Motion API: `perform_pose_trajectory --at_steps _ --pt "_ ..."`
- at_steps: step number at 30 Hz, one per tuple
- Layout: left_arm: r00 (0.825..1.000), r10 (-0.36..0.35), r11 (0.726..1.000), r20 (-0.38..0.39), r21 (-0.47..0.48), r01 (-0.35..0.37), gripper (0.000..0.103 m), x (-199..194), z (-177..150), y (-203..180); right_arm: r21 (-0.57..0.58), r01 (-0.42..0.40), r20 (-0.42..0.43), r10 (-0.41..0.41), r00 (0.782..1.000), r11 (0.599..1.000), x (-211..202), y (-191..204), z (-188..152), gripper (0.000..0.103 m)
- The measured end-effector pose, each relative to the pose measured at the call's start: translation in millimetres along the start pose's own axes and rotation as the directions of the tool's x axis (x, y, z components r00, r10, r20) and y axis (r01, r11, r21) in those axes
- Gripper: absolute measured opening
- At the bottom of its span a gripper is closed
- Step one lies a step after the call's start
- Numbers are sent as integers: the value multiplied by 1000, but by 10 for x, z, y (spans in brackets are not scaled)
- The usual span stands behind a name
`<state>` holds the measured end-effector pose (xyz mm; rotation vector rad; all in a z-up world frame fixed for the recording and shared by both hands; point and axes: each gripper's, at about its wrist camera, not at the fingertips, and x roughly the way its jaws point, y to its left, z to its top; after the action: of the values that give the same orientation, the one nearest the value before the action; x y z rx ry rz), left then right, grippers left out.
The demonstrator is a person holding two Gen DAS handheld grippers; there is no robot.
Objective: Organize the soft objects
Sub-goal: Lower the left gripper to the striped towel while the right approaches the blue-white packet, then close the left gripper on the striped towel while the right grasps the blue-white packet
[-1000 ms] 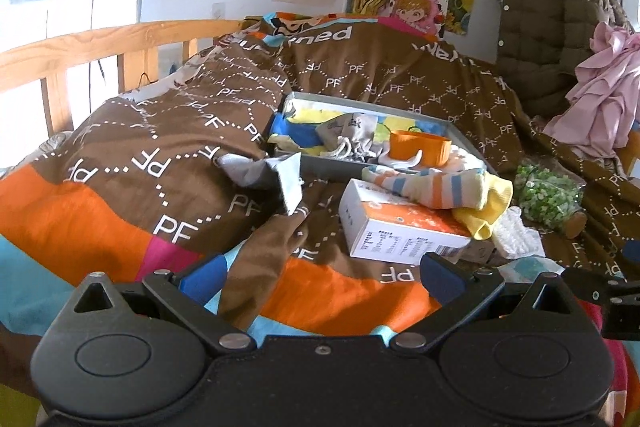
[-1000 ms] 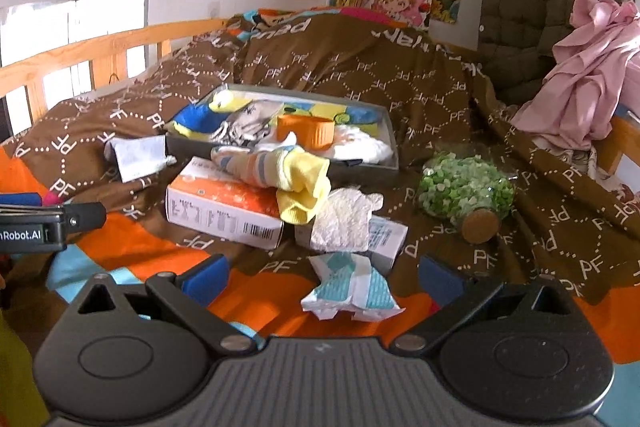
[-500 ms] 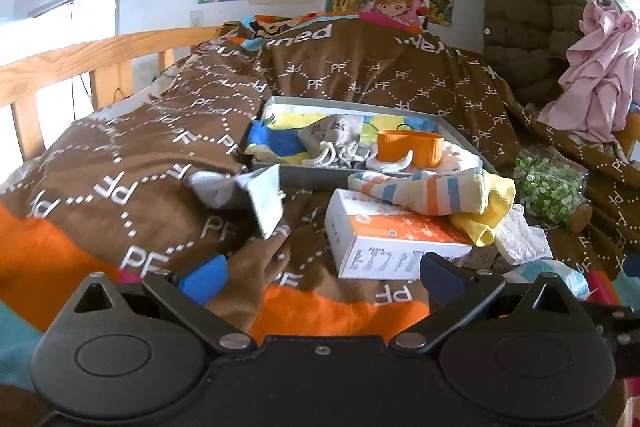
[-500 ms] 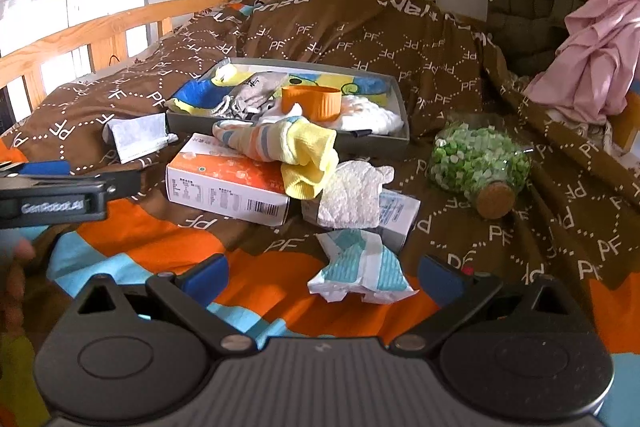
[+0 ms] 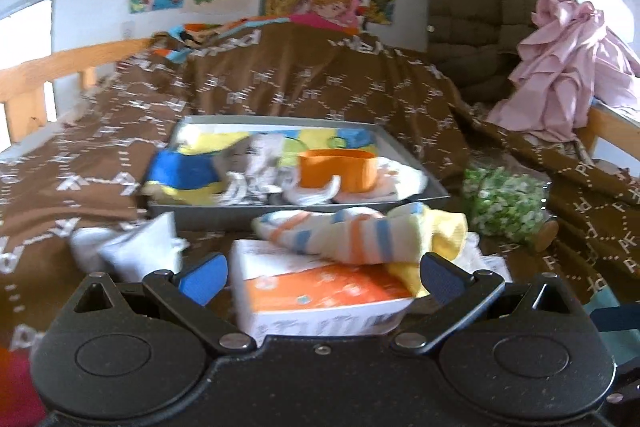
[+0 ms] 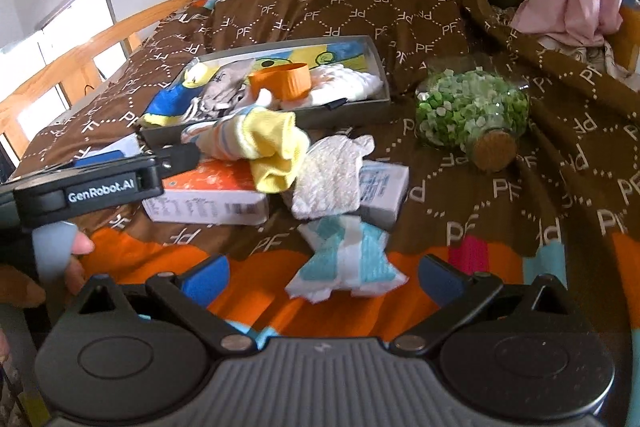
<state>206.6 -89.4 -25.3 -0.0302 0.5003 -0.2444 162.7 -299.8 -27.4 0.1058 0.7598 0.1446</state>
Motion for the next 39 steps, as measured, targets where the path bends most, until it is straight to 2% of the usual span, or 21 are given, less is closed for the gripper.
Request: perform_pose_trajectory --at_steps 9,13,26,29,36,39 --pt "991 -132 990 -17 46 133 102 444 129 -103 -22 -16 -51 15 999 1000 388 -187 149 102" --pt "985 -171 982 -29 72 173 102 581 146 -156 -22 -52 -80 50 996 998 523 -182 136 102" --pt "980 -187 980 -66 50 190 102 758 113 -184 -32 -70 -97 67 993 997 580 -155 113 96" --pt "980 -187 981 -66 45 190 102 767 109 -184 -27 -70 -101 67 993 997 588 -159 107 91" --pt "982 -179 984 -59 18 180 91 777 87 -153 5 -57 -110 57 992 998 596 -187 94 69" --pt "984 -171 985 -50 0 171 86 775 91 -124 12 -58 -118 59 991 998 609 -189 87 64"
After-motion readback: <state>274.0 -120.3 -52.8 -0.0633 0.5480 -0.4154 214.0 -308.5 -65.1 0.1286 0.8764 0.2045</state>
